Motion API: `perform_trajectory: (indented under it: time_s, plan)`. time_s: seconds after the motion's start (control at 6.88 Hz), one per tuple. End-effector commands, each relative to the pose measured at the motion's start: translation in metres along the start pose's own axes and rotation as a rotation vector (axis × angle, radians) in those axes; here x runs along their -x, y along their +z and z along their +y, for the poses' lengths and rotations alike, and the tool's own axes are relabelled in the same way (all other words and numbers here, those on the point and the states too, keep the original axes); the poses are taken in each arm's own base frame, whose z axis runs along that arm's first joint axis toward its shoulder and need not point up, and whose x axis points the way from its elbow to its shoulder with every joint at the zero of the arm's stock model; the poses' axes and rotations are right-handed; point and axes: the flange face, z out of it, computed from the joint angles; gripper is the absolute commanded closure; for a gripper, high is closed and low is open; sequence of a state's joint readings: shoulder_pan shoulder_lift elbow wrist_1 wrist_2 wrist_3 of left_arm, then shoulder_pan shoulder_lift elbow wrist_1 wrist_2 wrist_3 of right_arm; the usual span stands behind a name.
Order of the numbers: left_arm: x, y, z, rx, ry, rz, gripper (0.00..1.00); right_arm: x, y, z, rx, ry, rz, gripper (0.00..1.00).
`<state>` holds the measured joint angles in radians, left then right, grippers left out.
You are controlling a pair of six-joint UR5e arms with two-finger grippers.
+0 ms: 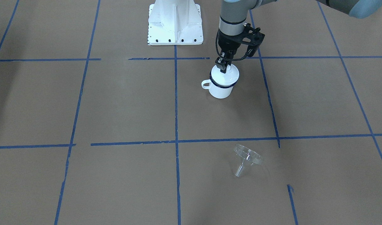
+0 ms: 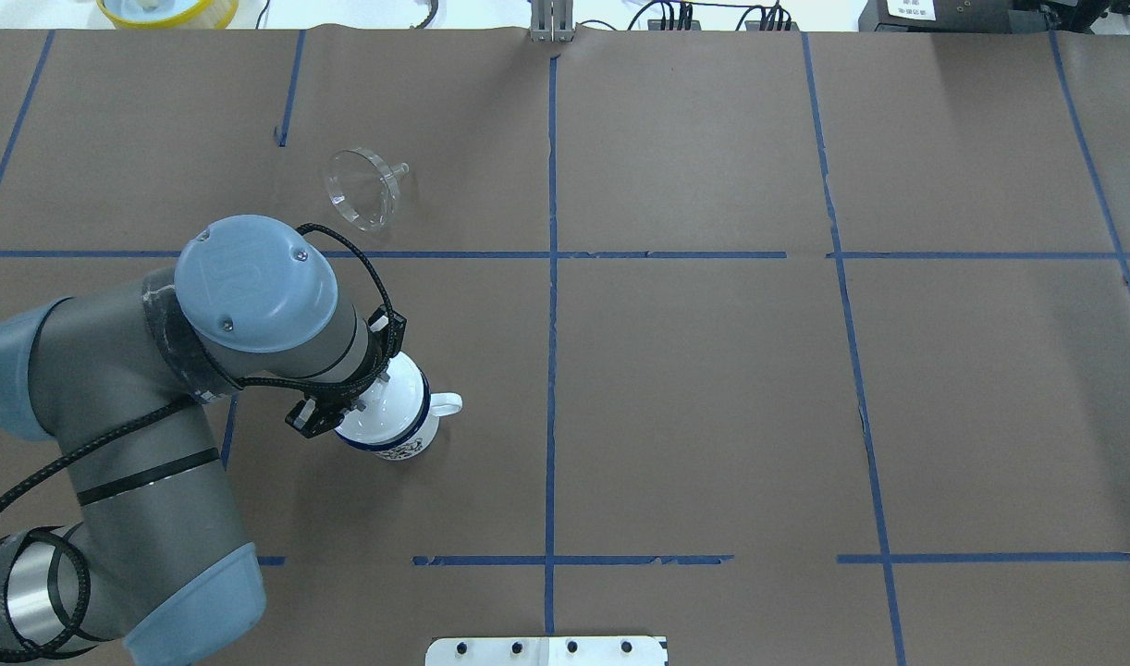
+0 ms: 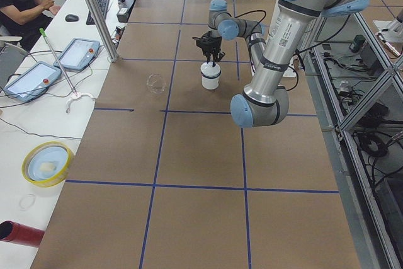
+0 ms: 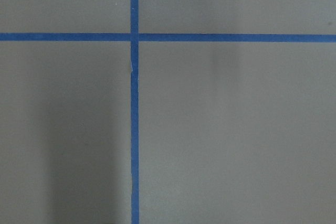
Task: Remove funnel from cup
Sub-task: 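Carry the white saucer with the left gripper onto the mug top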
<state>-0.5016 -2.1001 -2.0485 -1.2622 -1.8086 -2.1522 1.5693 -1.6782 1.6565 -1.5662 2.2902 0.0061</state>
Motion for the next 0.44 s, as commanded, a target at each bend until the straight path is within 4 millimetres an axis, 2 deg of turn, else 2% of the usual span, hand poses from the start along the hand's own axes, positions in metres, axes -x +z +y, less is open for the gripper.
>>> perform_trajectory:
  time_s: [0.0,0.29]
  plan:
    - [0.0006,0.0003,0.0010,0.010,0.000,-0.007,1.00,0.0001,-0.0001,0.0000,0.000,0.000,0.000,0.00]
    - [0.0003,0.0016,0.0008,0.009,0.000,-0.008,1.00,-0.0004,0.0005,0.0001,0.001,0.001,0.000,0.00]
